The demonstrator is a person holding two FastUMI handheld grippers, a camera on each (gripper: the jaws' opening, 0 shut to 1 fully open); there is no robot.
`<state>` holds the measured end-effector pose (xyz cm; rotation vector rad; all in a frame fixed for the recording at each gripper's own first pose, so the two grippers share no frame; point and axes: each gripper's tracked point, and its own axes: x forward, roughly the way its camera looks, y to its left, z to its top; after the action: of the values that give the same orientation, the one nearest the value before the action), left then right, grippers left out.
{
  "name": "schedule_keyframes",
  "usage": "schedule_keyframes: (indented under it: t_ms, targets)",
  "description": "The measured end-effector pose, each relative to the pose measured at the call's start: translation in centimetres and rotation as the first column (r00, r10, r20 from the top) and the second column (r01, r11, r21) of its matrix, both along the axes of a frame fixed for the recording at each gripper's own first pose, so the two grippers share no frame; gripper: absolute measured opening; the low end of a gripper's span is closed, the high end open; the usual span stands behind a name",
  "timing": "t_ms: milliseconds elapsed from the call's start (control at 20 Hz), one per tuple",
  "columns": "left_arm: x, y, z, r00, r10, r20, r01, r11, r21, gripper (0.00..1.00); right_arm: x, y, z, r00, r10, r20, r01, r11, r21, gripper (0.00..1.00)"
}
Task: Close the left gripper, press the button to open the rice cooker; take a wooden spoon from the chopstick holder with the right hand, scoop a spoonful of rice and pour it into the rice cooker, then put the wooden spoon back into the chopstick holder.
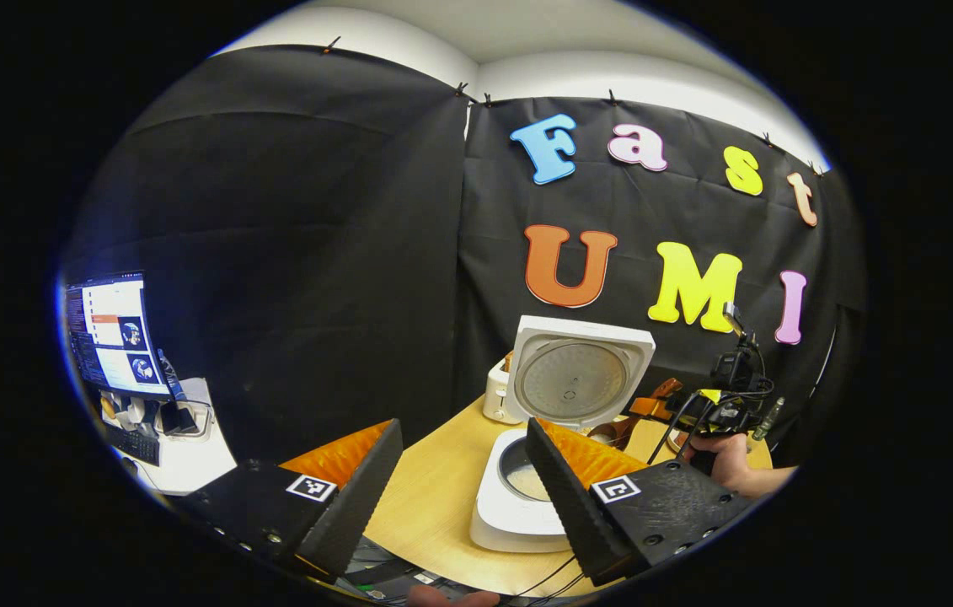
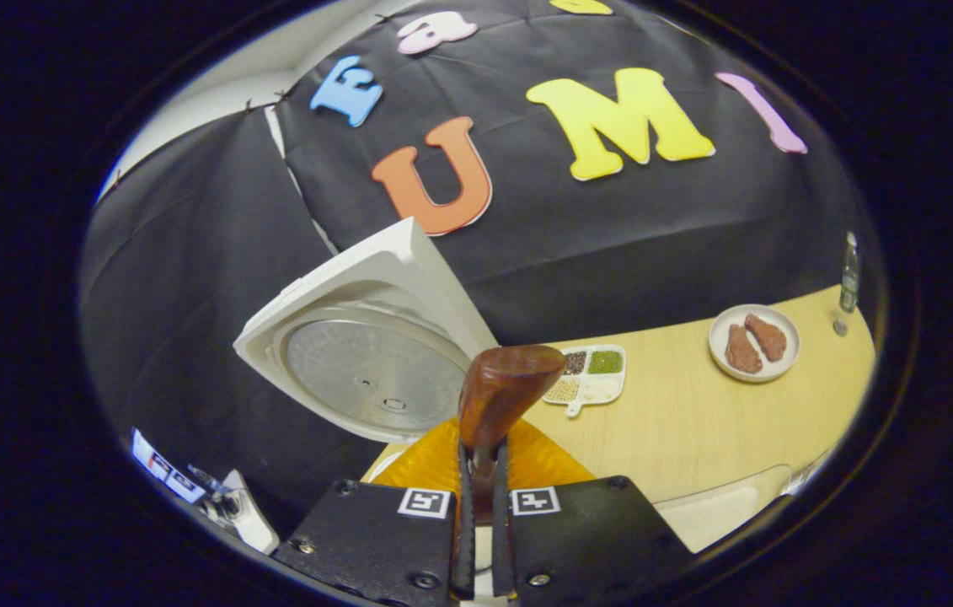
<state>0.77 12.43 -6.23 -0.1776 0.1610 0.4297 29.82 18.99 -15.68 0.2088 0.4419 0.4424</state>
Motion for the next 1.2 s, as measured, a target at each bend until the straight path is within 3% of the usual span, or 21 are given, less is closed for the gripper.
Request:
schedule_keyframes:
  t_ms: [350,500,700,850,1200]
  targets:
    - [0.2,-0.5,-0.2,1.0,-0.019,0.008,0.019,1.0,-0.002,0.94,-2.0,2.5,2.3,0.972,0.153,0.18,-0.107,0.964,-0.243,0.13]
    - [0.1,-0.7,0.1,0.999,-0.021,0.024,0.021,1.0,-0.007,0.95,-3.2,3.7,3.1,0.942,0.229,0.247,-0.137,0.931,-0.339,0.13]
    - [0.0,-0.4,0.4,0.999,-0.022,0.032,0.022,1.0,0.002,0.95,-5.3,5.2,4.4,0.88,0.332,0.339,-0.154,0.876,-0.457,0.13]
    - [0.1,-0.5,0.5,0.999,-0.017,0.039,0.017,1.0,0.0,0.94,-6.1,6.0,5.0,0.856,0.368,0.363,-0.171,0.864,-0.473,0.13]
    - [-0.3,-0.4,1.0,0.998,-0.015,0.054,0.015,1.0,0.004,0.94,-6.5,5.8,5.8,0.887,0.325,0.329,-0.186,0.902,-0.388,0.13]
